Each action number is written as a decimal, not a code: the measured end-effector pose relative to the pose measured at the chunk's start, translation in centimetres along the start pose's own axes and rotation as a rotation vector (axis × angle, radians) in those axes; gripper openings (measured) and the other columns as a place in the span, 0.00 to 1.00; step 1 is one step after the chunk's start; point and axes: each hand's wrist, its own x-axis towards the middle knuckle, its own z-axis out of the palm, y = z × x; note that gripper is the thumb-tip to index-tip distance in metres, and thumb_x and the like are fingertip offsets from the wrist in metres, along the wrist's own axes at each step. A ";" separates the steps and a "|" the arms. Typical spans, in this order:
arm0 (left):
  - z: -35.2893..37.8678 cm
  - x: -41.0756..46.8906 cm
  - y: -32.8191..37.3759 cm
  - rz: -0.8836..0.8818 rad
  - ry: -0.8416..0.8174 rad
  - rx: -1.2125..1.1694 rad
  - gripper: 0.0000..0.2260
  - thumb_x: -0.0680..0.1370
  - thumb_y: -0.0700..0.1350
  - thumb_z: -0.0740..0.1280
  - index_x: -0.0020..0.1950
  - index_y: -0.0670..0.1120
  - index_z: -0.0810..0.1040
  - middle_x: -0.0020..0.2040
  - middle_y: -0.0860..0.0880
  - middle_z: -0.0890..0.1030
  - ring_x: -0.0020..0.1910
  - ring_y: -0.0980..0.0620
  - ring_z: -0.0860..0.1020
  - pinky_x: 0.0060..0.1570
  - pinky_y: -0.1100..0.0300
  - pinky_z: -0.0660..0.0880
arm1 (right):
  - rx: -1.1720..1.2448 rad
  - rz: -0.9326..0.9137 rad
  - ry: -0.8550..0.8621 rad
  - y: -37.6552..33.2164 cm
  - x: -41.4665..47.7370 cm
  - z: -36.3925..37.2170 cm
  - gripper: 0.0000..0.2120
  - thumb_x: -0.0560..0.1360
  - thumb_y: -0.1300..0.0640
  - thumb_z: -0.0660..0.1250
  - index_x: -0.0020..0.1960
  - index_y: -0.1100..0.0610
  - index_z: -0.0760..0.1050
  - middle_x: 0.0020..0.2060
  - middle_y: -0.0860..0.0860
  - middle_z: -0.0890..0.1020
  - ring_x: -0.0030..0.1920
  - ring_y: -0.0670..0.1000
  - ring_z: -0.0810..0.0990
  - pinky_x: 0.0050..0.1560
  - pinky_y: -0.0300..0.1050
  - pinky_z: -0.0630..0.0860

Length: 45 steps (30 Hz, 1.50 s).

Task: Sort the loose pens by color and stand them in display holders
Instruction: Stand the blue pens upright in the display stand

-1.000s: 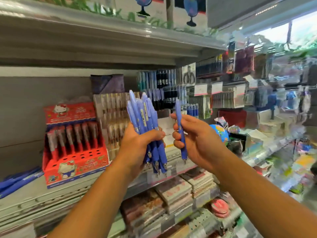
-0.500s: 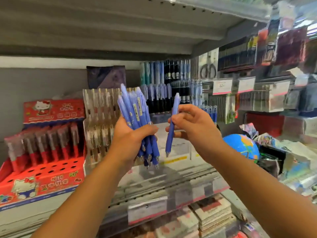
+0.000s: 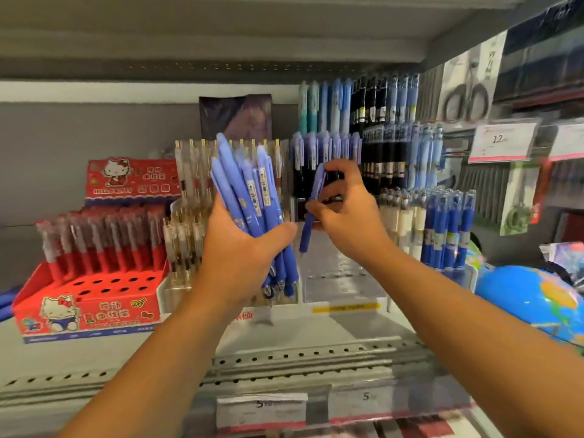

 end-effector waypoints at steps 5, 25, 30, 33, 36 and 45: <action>0.3 -1.9 -0.3 0.013 0.003 0.067 0.26 0.72 0.38 0.76 0.62 0.59 0.71 0.45 0.66 0.82 0.44 0.63 0.82 0.37 0.73 0.76 | -0.040 -0.056 -0.011 1.1 0.1 0.2 0.24 0.75 0.63 0.71 0.64 0.48 0.64 0.41 0.50 0.78 0.40 0.49 0.82 0.42 0.56 0.83; -0.1 -1.9 -1.0 -0.006 -0.128 0.174 0.24 0.72 0.37 0.76 0.56 0.61 0.71 0.43 0.68 0.81 0.43 0.65 0.82 0.37 0.75 0.75 | -0.333 -0.031 -0.138 2.1 -0.5 1.4 0.21 0.75 0.61 0.71 0.57 0.50 0.60 0.34 0.47 0.75 0.34 0.45 0.76 0.30 0.43 0.71; 0.0 -1.8 -0.9 -0.005 -0.134 0.163 0.25 0.72 0.37 0.76 0.59 0.60 0.70 0.44 0.68 0.81 0.44 0.65 0.81 0.38 0.75 0.75 | -0.361 -0.016 -0.212 1.8 -0.7 1.6 0.23 0.75 0.63 0.71 0.62 0.50 0.63 0.35 0.50 0.77 0.34 0.48 0.78 0.30 0.44 0.76; -0.1 -1.8 -1.0 -0.008 -0.129 0.156 0.25 0.72 0.38 0.76 0.59 0.60 0.71 0.45 0.67 0.82 0.45 0.64 0.82 0.39 0.74 0.76 | -0.362 -0.029 -0.188 1.7 -0.9 1.3 0.23 0.74 0.60 0.72 0.63 0.51 0.66 0.34 0.49 0.78 0.34 0.43 0.76 0.30 0.35 0.69; -0.2 -1.8 -1.1 -0.013 -0.116 0.145 0.24 0.72 0.38 0.76 0.58 0.60 0.71 0.45 0.65 0.82 0.44 0.62 0.82 0.39 0.73 0.76 | -0.341 -0.048 -0.124 1.1 -1.1 0.9 0.19 0.76 0.56 0.70 0.64 0.53 0.69 0.37 0.51 0.79 0.37 0.45 0.77 0.34 0.38 0.71; -0.1 -1.7 -0.9 0.006 -0.119 0.065 0.30 0.72 0.35 0.75 0.70 0.51 0.69 0.51 0.61 0.84 0.50 0.59 0.83 0.43 0.69 0.78 | 0.549 0.141 -0.339 -3.6 -2.6 -0.3 0.07 0.76 0.63 0.69 0.54 0.61 0.79 0.42 0.54 0.83 0.37 0.50 0.81 0.27 0.42 0.74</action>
